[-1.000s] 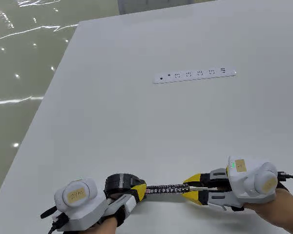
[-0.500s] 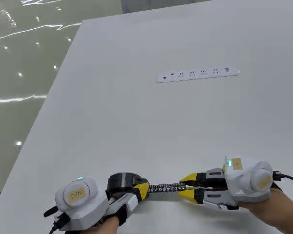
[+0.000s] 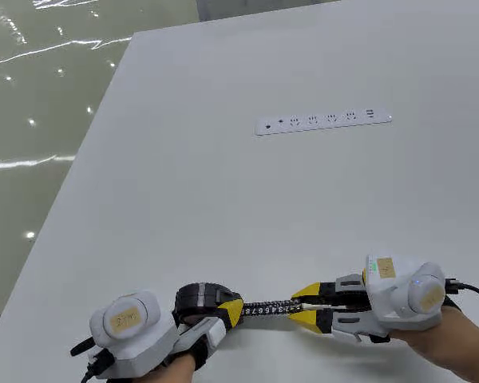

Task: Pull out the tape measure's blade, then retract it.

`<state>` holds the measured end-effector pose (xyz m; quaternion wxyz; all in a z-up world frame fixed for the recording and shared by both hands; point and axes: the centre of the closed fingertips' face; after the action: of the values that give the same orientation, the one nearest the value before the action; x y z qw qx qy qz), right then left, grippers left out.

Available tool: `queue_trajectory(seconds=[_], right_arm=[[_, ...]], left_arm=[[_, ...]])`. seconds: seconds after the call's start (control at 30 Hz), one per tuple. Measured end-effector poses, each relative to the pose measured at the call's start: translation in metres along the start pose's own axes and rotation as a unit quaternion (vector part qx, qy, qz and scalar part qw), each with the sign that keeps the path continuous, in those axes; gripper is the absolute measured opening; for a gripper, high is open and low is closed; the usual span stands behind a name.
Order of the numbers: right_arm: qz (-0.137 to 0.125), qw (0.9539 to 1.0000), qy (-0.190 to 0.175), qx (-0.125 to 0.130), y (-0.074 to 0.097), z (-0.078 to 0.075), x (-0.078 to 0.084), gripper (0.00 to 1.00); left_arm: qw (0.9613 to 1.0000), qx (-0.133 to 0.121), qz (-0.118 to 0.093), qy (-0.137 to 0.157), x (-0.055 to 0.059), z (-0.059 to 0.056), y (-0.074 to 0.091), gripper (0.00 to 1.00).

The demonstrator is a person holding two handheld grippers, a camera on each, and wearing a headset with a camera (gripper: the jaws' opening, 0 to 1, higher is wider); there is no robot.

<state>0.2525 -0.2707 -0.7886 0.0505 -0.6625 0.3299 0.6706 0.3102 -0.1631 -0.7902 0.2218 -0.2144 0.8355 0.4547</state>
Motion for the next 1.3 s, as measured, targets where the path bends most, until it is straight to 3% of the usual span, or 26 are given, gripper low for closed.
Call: queue_trajectory(seconds=[0.17, 0.73, 1.3], right_arm=[[0.007, 1.0000, 0.005, -0.003, -0.001, 0.002, 0.003, 0.12], [0.000, 1.0000, -0.001, -0.007, -0.010, 0.005, 0.003, 0.11], [0.002, 0.9999, -0.001, -0.015, -0.033, 0.006, 0.000, 0.11]], left_arm=[[0.9999, -0.005, 0.002, -0.012, 0.001, 0.000, -0.001, 0.58], [0.9999, 0.000, 0.005, -0.009, 0.002, 0.000, 0.000, 0.58], [0.9999, 0.003, 0.007, -0.007, 0.001, 0.000, 0.000, 0.58]])
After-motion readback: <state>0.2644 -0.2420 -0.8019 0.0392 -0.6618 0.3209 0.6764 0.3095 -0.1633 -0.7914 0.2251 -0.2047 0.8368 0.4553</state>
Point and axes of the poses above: the centre of the closed fingertips' face, and the gripper's own axes: y roughly backward along the fingers, z roughly to its left, x roughly out of its underside, and after that the axes turned 14 degrees about y, right-handed
